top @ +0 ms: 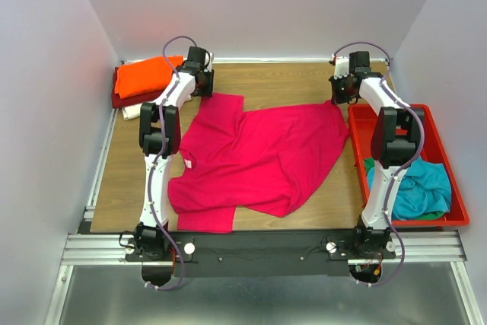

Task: Fold and stack the t-shirts
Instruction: Flatten the tshirt out

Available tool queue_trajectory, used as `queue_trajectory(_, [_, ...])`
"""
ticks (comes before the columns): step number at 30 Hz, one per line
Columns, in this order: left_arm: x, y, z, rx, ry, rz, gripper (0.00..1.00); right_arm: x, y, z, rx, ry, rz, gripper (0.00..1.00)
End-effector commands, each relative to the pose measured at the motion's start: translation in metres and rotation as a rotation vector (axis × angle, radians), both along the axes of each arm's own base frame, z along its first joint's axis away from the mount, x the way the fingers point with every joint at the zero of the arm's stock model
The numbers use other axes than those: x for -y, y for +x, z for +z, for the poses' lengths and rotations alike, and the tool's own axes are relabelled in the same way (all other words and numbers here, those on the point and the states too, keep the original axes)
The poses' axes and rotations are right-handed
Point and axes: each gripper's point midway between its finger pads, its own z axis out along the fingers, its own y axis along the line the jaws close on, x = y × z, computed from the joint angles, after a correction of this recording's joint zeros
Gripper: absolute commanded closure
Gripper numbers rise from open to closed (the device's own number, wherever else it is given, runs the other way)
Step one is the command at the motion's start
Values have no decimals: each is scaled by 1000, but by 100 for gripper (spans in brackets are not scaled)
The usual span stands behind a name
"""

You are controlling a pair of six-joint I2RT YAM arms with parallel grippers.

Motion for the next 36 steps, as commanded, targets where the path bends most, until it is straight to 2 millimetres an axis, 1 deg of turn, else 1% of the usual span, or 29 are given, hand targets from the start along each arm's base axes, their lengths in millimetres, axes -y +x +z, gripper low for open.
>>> queue_trajectory(1, [-8, -1, 4, -11, 17, 24, 53, -2, 0, 0, 8, 16, 11, 100])
queue_trajectory(2, [-8, 0, 6, -5, 15, 25, 53, -2, 0, 1, 8, 18, 10, 99])
queue_trajectory(3, [-9, 4, 14, 14, 11, 30, 53, -2, 0, 1, 8, 18, 10, 99])
queue_trajectory(6, [-8, 11, 24, 44, -9, 29, 53, -2, -1, -1, 6, 16, 15, 100])
queue_trajectory(12, [-8, 11, 11, 5, -37, 19, 53, -2, -1, 0, 6, 13, 16, 99])
queue_trajectory(21, [-2, -3, -16, -74, -65, -12, 55, -2, -2, -1, 5, 16, 18, 99])
queue_trajectory(25, [0, -8, -24, -100, -76, -21, 58, -3, -2, 2, 9, 17, 19, 100])
queue_trajectory(28, [0, -8, -23, -100, -76, -23, 60, -4, -2, 4, 14, 23, 24, 100])
queue_trajectory(30, [-1, -9, -24, -104, -75, -25, 68, -5, -3, 6, 17, 26, 24, 100])
queue_trajectory(31, [-2, -10, -25, -106, -74, -23, 74, -5, -3, 7, 19, 26, 25, 100])
queue_trajectory(33, [-4, -10, -24, -106, -67, -19, 81, -5, -4, 9, 20, 29, 26, 99])
queue_trajectory(34, [-5, -10, -25, -107, -65, -17, 90, -6, -4, 10, 23, 30, 29, 99])
queue_trajectory(36, [-7, -8, -21, -97, -61, -14, 100, -6, -4, 10, 22, 33, 31, 100])
